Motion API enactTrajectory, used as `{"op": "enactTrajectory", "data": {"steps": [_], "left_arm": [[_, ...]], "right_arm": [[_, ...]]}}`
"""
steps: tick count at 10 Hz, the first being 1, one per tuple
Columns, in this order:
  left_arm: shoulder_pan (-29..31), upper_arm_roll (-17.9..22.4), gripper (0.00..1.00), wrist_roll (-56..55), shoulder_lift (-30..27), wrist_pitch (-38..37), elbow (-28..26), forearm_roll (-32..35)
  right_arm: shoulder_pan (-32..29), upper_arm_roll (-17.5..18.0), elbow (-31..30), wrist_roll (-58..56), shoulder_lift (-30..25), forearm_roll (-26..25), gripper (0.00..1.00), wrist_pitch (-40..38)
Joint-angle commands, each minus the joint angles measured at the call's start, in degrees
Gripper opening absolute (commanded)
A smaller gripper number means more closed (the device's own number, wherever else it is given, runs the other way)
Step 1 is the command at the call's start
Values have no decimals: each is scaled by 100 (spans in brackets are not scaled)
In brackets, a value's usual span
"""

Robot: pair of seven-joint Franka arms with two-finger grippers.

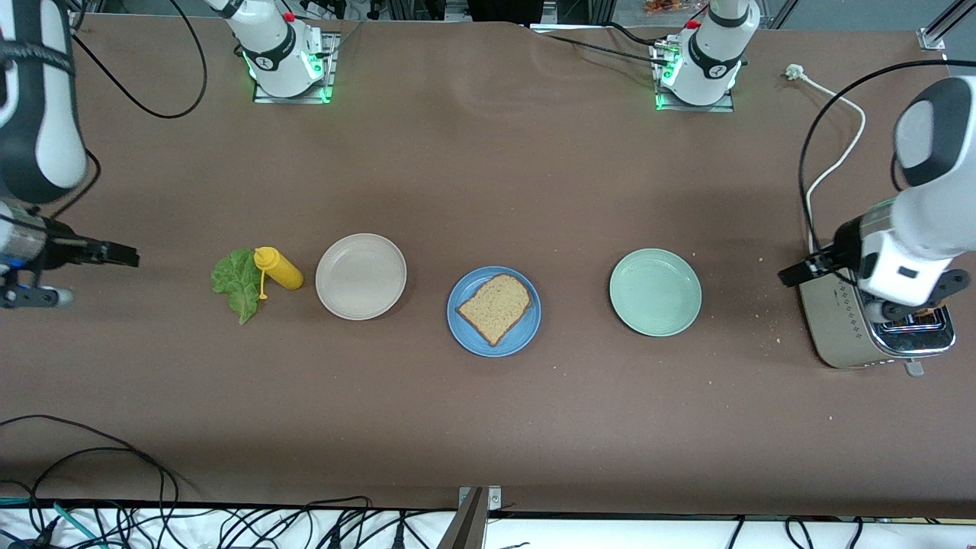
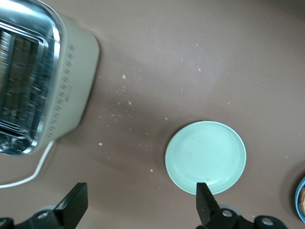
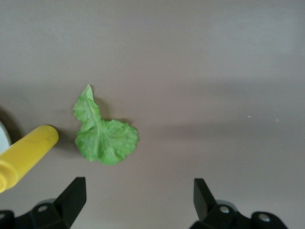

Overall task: Make sandwich in blue plate with both arms
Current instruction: 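Lower the right gripper onto the lettuce leaf and grasp it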

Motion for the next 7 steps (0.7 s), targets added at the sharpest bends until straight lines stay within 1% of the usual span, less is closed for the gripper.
{"op": "enactTrajectory", "data": {"steps": [1, 2, 4, 6, 7], "left_arm": [[227, -85, 100, 583, -386, -115, -35, 145], [227, -85, 100, 890, -396, -193, -26, 145], [227, -85, 100, 1139, -431, -282, -18, 145], [227, -85, 100, 1270, -431, -317, 96, 119], [236, -85, 100, 1323, -431, -422, 105, 101]], "right_arm": [[36, 240, -595, -236, 319, 176, 100, 605], [36, 250, -1016, -245, 328, 177, 100, 1052], [36, 319, -2087, -219, 319, 220, 100, 2490], [53, 346, -2670, -184, 363, 221, 100, 3381], [45, 372, -2768, -175, 485, 221, 100, 3716]]}}
